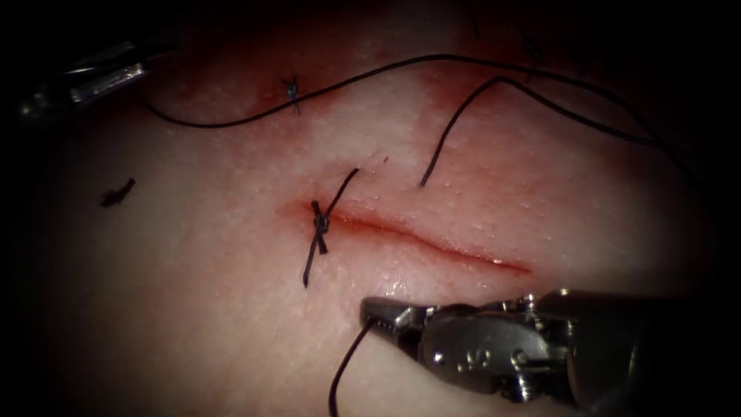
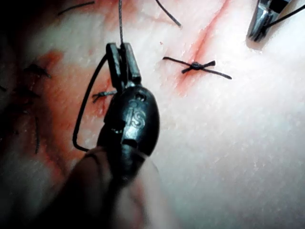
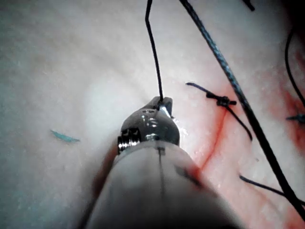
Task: Wound Closure
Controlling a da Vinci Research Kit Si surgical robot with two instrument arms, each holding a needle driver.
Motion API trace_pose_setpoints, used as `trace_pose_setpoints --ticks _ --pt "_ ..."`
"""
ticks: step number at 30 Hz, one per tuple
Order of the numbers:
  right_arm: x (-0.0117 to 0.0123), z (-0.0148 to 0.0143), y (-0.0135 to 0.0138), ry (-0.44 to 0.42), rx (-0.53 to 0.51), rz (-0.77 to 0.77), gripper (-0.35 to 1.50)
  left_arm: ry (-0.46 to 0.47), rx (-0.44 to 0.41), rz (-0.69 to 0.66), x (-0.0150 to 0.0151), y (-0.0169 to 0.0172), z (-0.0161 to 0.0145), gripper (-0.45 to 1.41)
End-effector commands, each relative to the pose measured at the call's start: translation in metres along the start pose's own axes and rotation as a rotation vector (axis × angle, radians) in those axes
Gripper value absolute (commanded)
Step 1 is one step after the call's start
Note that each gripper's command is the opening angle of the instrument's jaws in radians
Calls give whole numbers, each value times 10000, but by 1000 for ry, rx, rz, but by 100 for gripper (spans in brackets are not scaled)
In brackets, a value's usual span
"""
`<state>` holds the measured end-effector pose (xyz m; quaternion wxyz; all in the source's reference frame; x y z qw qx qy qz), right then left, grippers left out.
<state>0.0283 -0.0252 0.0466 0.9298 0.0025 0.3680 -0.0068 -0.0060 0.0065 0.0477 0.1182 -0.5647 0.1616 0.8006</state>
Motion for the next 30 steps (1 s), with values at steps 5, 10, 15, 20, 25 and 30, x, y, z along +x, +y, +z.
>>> trace_pose_setpoints --ticks 5,10,15,20,25,30 --pt "33 -6 -32 10 94 -27 -35 1 -1 -1 -4 4 6 -45" --pt "55 -18 -51 -4 191 -54 -35 1 -1 -1 -4 4 6 -45" --pt "72 -26 -66 2 256 -71 -35 1 -1 -1 -4 4 6 -45" --pt "81 -29 -56 53 259 -149 -35 1 -1 -1 -4 4 6 -45" --pt "65 -34 -1 156 40 -136 128 1 -1 -1 -4 4 6 -45" --pt "43 -34 22 180 -64 -142 143 3 -1 -1 -4 4 7 -45"
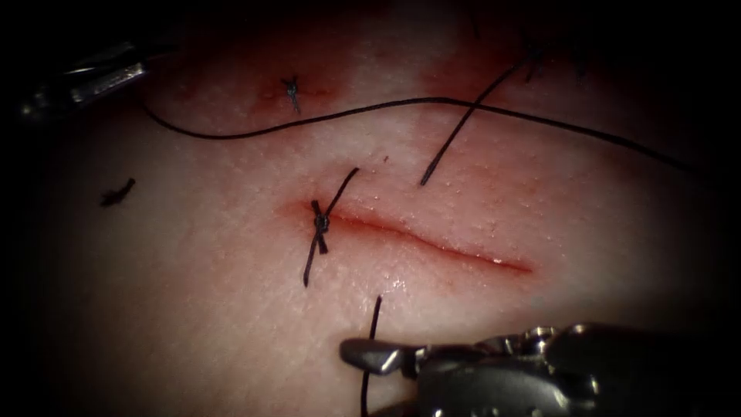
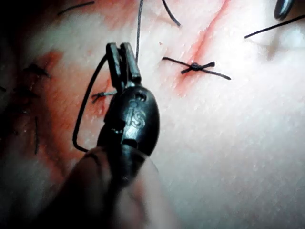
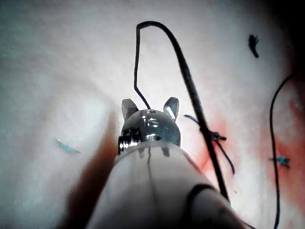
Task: Wound Closure
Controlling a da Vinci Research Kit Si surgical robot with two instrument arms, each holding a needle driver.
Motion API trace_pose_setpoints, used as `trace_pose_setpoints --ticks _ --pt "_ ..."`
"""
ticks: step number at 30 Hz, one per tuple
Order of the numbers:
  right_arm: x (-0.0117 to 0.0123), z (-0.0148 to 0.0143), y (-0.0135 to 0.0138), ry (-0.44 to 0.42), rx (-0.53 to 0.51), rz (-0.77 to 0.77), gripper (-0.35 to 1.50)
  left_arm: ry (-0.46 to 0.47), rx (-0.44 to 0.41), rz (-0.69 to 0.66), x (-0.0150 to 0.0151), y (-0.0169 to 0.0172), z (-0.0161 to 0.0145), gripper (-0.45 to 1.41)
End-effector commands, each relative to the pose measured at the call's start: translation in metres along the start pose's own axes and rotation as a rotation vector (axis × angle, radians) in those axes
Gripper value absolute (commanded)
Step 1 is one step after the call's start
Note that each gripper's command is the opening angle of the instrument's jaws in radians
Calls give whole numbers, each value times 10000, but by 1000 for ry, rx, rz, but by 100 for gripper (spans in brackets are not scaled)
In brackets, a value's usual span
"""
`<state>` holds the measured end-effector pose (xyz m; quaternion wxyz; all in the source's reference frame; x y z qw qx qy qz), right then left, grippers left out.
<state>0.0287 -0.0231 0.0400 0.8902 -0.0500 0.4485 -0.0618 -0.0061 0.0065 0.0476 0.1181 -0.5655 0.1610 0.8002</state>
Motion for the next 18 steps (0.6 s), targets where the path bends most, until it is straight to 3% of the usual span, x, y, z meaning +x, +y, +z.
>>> trace_pose_setpoints --ticks 1,11,18 --pt "-7 11 -1 1 -6 0 143 1 0 0 -5 4 6 -45" --pt "-53 43 -4 -34 -39 -36 136 5 -1 1 -4 6 8 -45" --pt "-65 60 -10 -46 -51 11 130 5 -1 1 -4 6 9 -45"
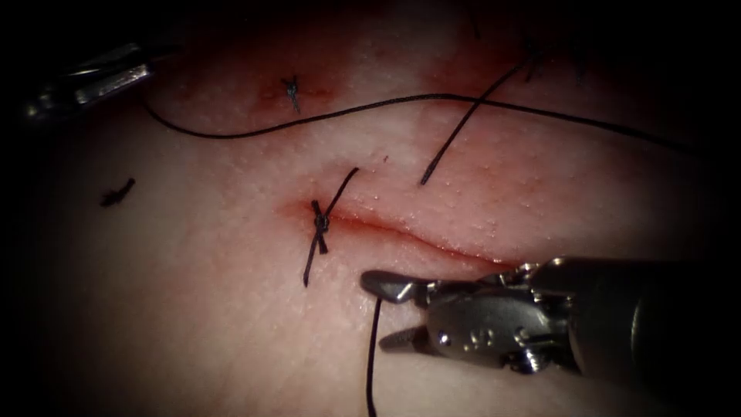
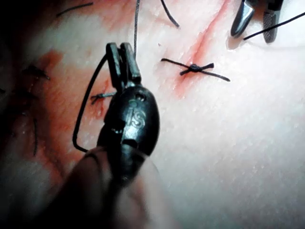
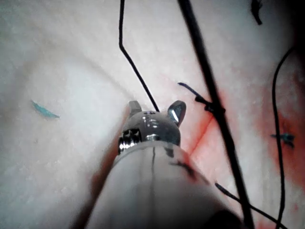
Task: Wound Closure
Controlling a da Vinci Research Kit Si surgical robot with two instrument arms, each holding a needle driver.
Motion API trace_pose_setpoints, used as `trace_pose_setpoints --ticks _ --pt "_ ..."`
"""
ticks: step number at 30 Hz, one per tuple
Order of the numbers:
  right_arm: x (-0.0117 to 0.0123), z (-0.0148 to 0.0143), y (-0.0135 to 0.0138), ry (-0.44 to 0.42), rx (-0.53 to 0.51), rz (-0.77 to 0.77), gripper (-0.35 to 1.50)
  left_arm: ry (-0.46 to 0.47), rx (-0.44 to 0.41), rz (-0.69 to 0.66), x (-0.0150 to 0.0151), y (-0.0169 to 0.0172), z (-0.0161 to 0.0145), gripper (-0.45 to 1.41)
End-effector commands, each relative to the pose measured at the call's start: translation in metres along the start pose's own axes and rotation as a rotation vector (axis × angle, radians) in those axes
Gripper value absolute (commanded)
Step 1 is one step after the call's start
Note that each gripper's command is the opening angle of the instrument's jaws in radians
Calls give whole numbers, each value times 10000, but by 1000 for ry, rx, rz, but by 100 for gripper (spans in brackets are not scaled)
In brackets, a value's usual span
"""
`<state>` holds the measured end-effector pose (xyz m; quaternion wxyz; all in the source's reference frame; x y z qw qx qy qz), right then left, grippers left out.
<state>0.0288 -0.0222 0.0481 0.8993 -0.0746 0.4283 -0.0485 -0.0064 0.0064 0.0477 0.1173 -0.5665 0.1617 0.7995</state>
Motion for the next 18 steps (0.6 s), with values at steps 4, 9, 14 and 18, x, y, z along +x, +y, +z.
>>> trace_pose_setpoints --ticks 4,9,14,18 --pt "4 6 -13 4 9 83 -23 2 -4 1 -5 5 7 -45" --pt "18 -3 -23 -34 68 136 -35 2 -4 2 -6 5 7 -45" --pt "43 -19 -42 15 186 112 -35 2 -4 2 -5 5 7 -45" --pt "55 -24 -50 11 233 101 -35 2 -4 2 -5 5 7 -45"
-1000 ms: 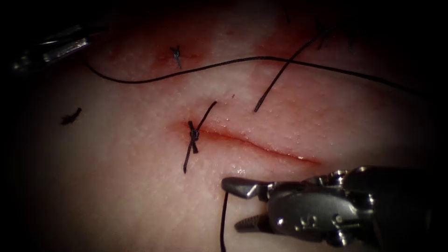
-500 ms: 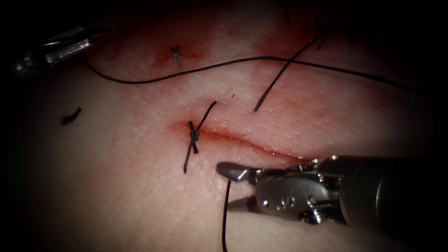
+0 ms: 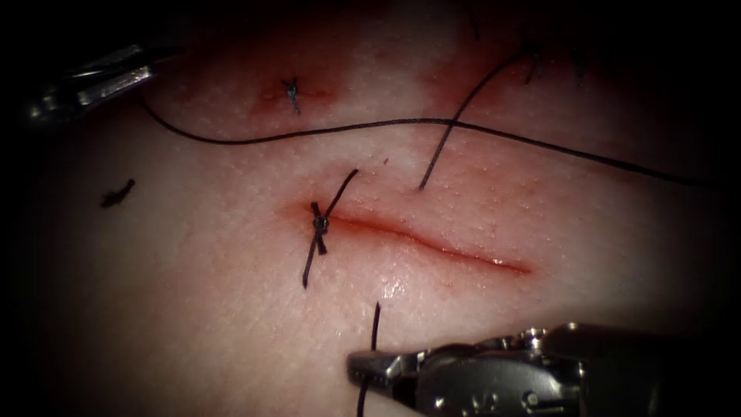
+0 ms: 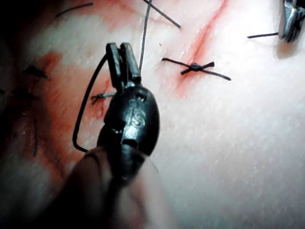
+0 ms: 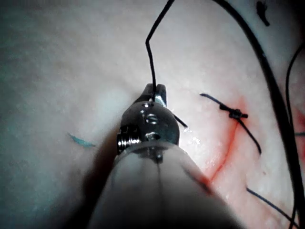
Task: Wound Closure
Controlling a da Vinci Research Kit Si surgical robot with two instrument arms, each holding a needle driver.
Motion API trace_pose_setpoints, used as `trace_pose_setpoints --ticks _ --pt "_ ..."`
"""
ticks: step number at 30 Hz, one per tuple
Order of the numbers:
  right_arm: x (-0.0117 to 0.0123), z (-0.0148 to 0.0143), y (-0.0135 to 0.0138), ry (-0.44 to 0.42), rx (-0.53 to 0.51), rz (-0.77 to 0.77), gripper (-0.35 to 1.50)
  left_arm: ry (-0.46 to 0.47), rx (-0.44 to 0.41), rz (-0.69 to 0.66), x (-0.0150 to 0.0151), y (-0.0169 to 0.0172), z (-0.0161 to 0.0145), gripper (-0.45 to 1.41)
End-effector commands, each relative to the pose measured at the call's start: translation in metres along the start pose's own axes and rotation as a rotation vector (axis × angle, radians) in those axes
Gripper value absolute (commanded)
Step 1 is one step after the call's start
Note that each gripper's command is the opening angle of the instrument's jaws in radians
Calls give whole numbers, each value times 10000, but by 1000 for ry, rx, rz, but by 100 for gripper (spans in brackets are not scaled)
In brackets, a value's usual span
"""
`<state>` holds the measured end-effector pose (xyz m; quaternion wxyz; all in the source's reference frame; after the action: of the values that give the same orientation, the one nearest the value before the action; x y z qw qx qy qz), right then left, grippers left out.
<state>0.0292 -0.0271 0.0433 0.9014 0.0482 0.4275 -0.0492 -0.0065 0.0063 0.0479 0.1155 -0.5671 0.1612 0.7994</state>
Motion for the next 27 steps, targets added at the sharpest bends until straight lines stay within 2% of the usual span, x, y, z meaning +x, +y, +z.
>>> trace_pose_setpoints --ticks 1,3,10,13,17,23,27 --pt "12 8 -14 1 36 -8 -35 1 -1 0 -4 4 6 -45" --pt "25 5 -24 -3 96 -23 -35 -1 -3 0 -4 4 6 -45" --pt "48 1 -39 4 155 -57 -35 -1 -3 0 -4 4 6 -45" --pt "47 2 -39 3 154 -53 -35 -1 -3 0 -4 4 6 -45" --pt "46 4 -50 -12 223 -66 -35 -1 -3 0 -4 4 6 -45" --pt "59 7 -71 -6 322 -75 -35 -1 -3 0 -4 4 6 -45" --pt "64 6 -72 5 343 -69 -35 -1 -3 0 -4 4 6 -45"
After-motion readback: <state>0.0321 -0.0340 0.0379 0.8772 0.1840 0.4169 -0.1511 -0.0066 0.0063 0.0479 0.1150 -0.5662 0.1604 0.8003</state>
